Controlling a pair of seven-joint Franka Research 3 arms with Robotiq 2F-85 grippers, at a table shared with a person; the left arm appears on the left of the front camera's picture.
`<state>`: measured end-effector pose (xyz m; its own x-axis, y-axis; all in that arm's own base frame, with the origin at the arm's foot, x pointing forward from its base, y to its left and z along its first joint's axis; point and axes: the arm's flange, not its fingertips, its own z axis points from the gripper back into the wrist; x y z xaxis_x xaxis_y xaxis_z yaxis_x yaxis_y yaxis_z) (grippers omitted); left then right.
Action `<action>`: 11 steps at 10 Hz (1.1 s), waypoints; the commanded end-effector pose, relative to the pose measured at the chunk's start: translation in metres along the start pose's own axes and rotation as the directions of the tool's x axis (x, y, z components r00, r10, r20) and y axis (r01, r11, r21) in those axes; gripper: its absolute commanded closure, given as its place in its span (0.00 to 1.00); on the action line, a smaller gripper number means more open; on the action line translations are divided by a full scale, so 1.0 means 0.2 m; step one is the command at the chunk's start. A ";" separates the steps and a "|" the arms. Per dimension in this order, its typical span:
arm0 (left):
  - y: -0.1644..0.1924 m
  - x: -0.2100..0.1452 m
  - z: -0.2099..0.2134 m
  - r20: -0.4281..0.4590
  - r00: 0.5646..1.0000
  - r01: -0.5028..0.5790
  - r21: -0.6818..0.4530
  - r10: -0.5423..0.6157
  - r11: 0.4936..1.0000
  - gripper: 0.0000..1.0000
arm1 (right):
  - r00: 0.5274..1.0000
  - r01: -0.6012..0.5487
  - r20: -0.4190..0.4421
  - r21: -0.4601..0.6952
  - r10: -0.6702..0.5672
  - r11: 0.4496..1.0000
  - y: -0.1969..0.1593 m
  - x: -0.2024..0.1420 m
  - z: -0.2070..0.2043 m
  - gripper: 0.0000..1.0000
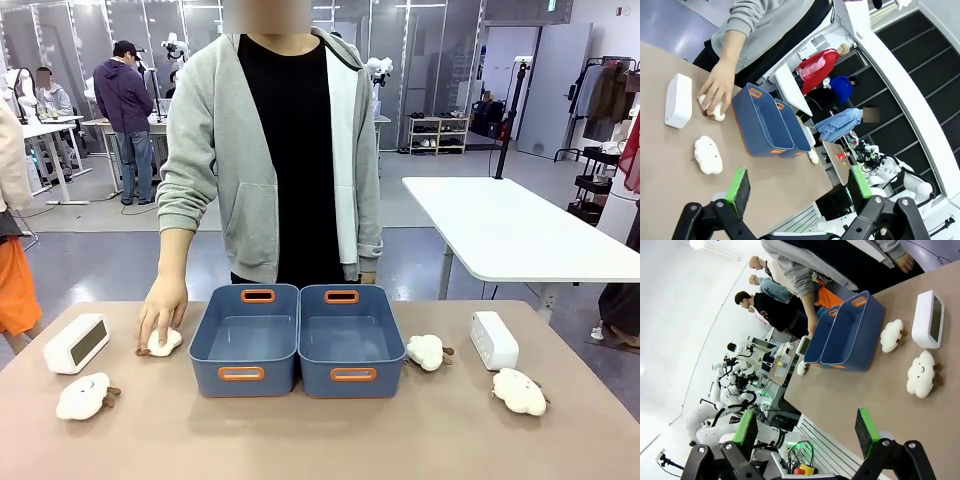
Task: Sort the digital clocks into the basket.
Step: Pick up the Digital clock from the table and place it into the empty Plastic storage basket.
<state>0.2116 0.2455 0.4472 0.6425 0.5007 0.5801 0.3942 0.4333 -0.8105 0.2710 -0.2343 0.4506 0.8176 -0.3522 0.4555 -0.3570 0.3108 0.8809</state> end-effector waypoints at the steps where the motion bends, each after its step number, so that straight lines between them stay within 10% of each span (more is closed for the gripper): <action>1: -0.01 0.01 0.00 0.007 1.000 -0.001 -0.018 0.001 1.000 0.00 | 1.000 -0.007 0.004 0.014 0.007 1.000 0.00 0.00 0.00 0.00; 10: -0.01 0.01 0.00 0.007 1.000 -0.001 -0.018 0.001 1.000 0.00 | 1.000 0.000 0.000 0.001 0.000 1.000 0.00 0.00 0.00 0.00; 11: -0.01 0.01 0.00 0.007 1.000 -0.001 -0.018 0.001 1.000 0.00 | 0.988 -0.098 -0.134 -0.131 0.081 0.987 0.05 0.02 -0.10 0.00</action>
<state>0.2117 0.2451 0.4473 0.6434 0.4997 0.5800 0.3947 0.4326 -0.8106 0.2747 -0.2298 0.4521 0.8286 -0.3091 0.4667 -0.3565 0.3515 0.8657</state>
